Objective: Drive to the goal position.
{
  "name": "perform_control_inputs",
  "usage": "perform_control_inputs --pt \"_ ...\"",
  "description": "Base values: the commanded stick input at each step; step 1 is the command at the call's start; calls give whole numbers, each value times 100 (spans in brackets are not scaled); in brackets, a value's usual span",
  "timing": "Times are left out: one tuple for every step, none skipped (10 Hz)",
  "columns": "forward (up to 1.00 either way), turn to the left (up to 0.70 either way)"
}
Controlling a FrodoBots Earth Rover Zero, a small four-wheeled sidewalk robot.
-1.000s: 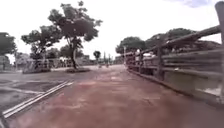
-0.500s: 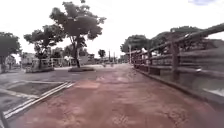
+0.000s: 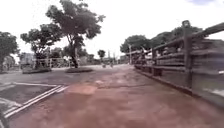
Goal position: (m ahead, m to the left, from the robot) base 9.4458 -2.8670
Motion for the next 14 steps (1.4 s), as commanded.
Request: perform_control_inputs --pt "100 37" --pt "100 38" --pt "100 30" --pt "100 19" --pt "100 0" --pt "100 0" --pt "100 0" --pt "100 0" --pt "100 0" --pt "100 0" --pt "100 0" --pt "100 0" --pt "100 0" --pt "100 0"
